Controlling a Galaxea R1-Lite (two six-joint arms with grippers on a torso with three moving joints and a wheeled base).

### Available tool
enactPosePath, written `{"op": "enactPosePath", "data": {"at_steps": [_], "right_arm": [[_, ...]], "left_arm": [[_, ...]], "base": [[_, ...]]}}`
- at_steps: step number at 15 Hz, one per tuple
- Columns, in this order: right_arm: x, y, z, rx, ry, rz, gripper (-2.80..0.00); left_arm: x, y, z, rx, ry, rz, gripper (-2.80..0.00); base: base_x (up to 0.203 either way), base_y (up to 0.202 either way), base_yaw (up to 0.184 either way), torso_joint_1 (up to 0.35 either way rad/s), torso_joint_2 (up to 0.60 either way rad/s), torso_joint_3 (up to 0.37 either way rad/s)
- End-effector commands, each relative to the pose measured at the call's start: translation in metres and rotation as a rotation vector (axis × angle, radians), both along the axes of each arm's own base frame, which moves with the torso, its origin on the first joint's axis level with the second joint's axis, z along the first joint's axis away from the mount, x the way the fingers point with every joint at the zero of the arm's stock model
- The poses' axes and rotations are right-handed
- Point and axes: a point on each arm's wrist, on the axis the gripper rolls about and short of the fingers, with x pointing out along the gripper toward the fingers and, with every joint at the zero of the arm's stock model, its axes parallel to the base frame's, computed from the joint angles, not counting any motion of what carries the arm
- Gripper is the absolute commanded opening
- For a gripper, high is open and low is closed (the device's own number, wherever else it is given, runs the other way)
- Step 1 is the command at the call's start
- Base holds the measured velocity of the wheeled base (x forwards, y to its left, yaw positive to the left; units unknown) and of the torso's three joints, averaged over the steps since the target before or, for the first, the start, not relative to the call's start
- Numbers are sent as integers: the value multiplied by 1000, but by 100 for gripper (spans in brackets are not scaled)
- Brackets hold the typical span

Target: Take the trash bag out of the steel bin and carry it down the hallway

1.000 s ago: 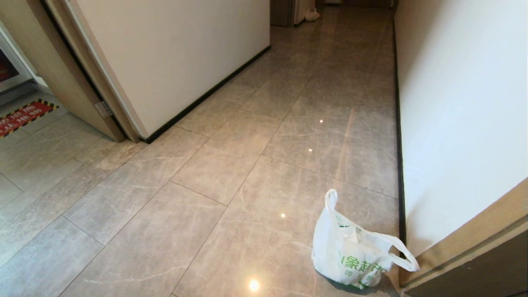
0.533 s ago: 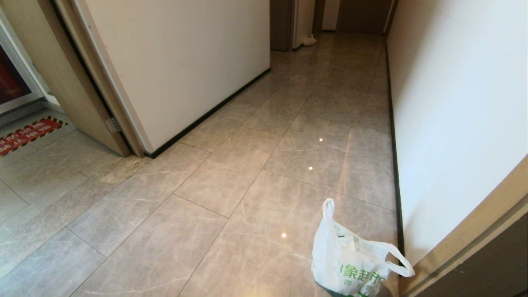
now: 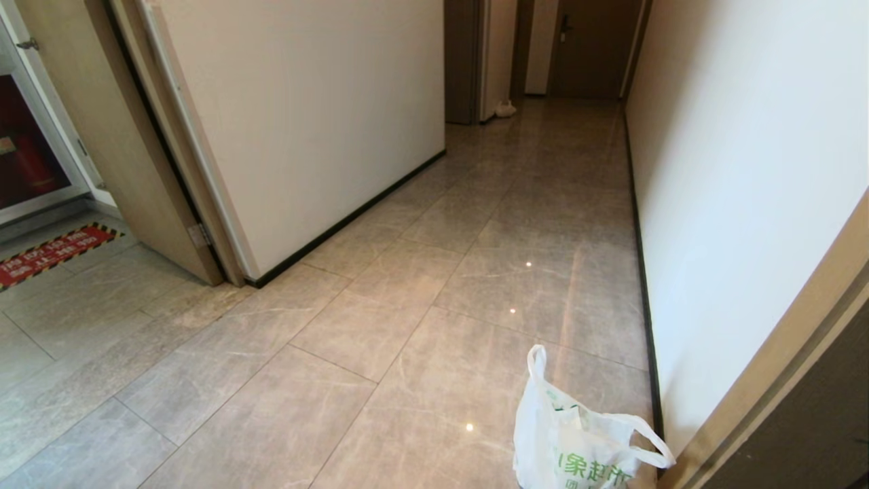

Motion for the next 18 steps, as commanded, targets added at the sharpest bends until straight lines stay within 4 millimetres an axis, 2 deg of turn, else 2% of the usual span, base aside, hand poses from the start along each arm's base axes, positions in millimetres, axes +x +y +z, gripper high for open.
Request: {"op": "enactPosePath", "data": {"at_steps": [1, 18], "right_arm": [[0, 0, 0, -1, 2, 0, -280], [0, 0, 0, -1, 2, 1, -280]], "left_arm": [[0, 0, 0, 0, 0, 0, -280], [0, 0, 0, 9, -1, -1, -280]], "base": [[0, 0, 0, 2, 8, 184], [0, 0, 0, 1, 1, 12]]}}
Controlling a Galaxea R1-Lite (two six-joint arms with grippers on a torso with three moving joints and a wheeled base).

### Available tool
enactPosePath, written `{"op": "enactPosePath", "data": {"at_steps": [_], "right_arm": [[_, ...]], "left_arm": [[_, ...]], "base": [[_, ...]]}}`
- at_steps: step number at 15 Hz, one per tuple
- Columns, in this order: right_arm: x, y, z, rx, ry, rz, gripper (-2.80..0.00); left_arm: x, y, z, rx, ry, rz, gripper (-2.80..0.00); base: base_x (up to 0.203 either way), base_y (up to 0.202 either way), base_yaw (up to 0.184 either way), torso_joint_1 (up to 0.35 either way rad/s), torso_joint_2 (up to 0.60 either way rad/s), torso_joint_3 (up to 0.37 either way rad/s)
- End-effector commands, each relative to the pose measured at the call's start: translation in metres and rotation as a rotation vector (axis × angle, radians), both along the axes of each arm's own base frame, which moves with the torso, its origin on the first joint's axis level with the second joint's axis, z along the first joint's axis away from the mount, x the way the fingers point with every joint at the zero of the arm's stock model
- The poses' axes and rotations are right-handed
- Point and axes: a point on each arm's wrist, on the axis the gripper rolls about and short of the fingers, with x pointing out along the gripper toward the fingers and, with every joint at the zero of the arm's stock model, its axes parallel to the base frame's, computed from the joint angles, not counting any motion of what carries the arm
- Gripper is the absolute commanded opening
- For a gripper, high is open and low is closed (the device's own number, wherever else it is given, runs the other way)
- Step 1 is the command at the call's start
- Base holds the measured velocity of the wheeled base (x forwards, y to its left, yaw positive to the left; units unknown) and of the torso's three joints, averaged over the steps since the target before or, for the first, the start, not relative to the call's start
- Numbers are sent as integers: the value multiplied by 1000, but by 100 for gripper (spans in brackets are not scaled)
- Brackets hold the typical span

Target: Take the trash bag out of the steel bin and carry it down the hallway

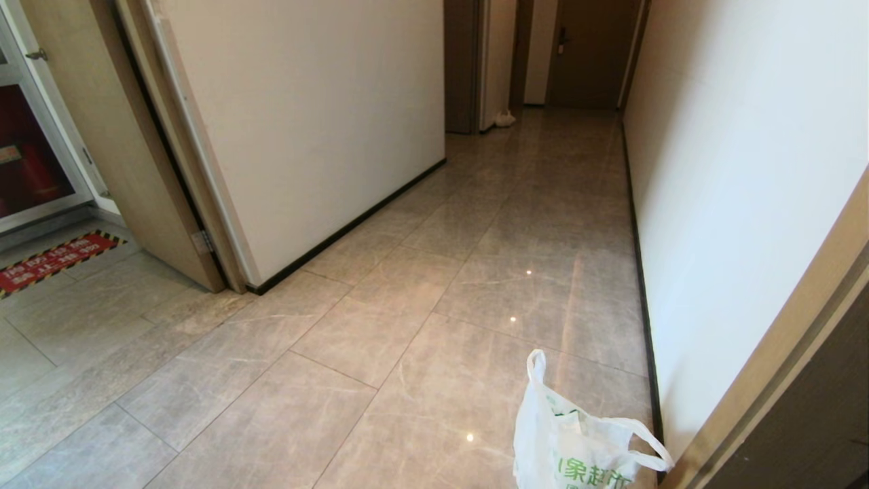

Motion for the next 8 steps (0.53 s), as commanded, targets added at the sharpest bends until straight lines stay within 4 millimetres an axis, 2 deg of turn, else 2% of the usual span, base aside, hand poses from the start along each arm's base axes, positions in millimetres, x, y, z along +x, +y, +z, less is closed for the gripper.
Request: {"op": "enactPosePath", "data": {"at_steps": [1, 8], "right_arm": [[0, 0, 0, -1, 2, 0, -280], [0, 0, 0, -7, 2, 4, -280]], "left_arm": [[0, 0, 0, -1, 0, 0, -280], [0, 0, 0, -2, 2, 0, -280]], "base": [[0, 0, 0, 0, 0, 0], [0, 0, 0, 0, 0, 0]]}}
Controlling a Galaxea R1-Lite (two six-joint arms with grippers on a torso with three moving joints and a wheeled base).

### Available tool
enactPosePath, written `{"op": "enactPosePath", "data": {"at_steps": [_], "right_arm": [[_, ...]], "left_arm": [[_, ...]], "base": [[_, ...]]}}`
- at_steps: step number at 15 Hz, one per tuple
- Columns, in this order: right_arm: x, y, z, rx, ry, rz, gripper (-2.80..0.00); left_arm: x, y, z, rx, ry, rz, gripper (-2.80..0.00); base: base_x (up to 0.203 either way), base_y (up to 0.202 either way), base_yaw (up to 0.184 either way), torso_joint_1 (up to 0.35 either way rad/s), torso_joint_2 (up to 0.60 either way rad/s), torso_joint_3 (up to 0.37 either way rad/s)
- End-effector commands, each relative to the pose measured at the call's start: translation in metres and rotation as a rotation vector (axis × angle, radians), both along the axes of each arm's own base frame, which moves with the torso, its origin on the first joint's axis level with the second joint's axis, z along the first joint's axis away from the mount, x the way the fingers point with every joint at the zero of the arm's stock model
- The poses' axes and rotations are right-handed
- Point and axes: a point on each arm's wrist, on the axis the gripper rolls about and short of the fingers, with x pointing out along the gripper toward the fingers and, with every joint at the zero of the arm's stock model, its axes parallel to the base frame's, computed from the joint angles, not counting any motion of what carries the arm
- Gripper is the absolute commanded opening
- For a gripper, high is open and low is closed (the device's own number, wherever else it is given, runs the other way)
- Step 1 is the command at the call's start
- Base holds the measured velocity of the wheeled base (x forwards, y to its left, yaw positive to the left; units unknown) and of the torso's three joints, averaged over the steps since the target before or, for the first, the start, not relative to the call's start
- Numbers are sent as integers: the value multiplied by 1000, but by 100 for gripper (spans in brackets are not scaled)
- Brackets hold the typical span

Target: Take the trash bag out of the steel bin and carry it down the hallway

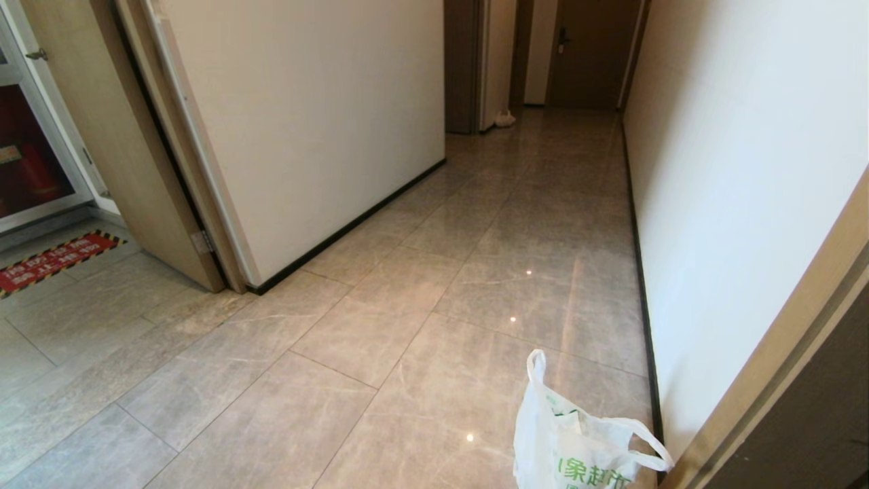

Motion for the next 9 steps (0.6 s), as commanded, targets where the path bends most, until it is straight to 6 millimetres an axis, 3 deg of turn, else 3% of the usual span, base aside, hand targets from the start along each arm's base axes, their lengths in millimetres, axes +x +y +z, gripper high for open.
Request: {"op": "enactPosePath", "data": {"at_steps": [1, 9], "right_arm": [[0, 0, 0, 3, 0, -1, -280], [0, 0, 0, 4, 1, -7, -280]], "left_arm": [[0, 0, 0, 0, 1, 0, -280], [0, 0, 0, 0, 1, 1, -280]], "base": [[0, 0, 0, 0, 0, 0], [0, 0, 0, 0, 0, 0]]}}
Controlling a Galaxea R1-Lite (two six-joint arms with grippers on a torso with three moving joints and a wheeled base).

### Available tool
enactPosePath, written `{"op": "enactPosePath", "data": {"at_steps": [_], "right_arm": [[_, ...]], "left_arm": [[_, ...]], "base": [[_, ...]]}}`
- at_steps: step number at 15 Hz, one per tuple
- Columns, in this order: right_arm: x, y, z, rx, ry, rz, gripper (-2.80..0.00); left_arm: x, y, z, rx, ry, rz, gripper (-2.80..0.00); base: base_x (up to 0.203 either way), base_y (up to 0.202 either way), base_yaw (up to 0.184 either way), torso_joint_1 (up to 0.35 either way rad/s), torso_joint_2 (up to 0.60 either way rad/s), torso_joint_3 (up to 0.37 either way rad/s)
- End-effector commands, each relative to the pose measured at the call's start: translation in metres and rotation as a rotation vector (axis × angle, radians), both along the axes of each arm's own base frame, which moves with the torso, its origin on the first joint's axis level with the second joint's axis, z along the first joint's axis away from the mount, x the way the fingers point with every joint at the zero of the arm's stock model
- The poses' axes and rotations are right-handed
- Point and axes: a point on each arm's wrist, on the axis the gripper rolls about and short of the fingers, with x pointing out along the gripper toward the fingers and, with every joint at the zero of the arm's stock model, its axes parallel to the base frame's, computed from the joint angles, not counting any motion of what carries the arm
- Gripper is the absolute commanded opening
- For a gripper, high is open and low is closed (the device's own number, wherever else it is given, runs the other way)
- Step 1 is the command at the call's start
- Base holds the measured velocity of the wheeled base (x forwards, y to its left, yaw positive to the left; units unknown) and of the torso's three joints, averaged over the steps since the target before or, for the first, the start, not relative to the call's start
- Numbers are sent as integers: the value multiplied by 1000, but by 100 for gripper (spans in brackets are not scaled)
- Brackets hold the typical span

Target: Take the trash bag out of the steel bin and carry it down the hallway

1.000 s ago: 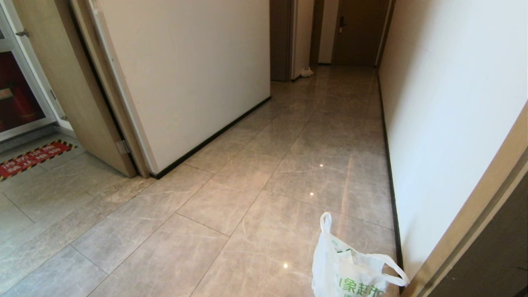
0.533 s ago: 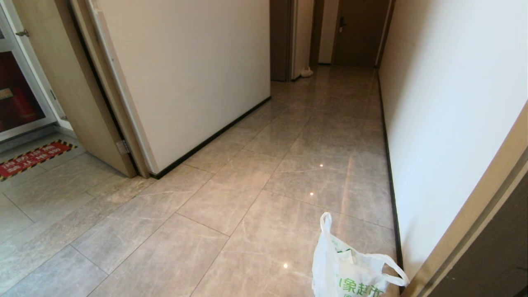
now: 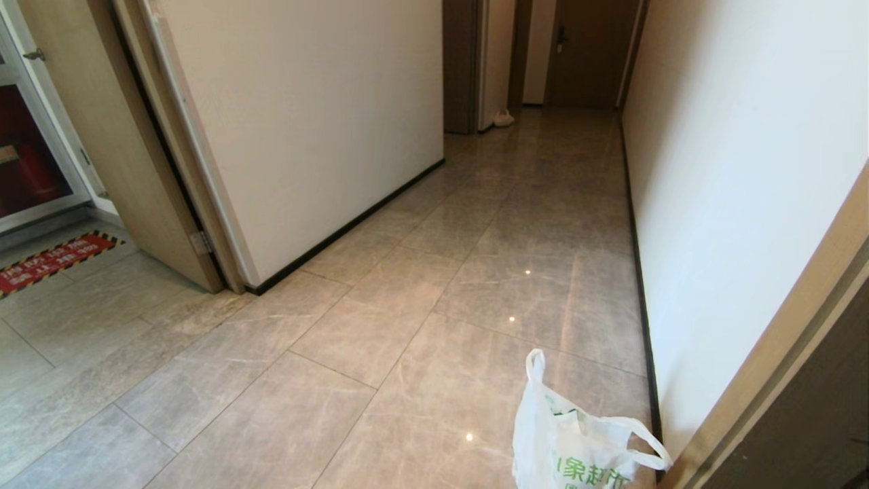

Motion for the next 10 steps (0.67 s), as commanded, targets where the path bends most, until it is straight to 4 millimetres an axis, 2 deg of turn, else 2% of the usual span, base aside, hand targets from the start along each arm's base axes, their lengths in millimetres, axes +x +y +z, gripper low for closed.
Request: {"op": "enactPosePath", "data": {"at_steps": [1, 3, 8, 10], "right_arm": [[0, 0, 0, 0, 1, 1, -280], [0, 0, 0, 0, 0, 1, -280], [0, 0, 0, 1, 1, 3, -280], [0, 0, 0, 0, 1, 3, -280]], "left_arm": [[0, 0, 0, -1, -1, 0, -280], [0, 0, 0, -1, 0, 0, -280], [0, 0, 0, -1, 0, 1, -280], [0, 0, 0, -1, 0, 0, -280]], "base": [[0, 0, 0, 0, 0, 0], [0, -3, 44, 2, 1, 0], [-3, -9, 149, 1, 2, 3], [0, 0, 34, 2, 1, 2]]}}
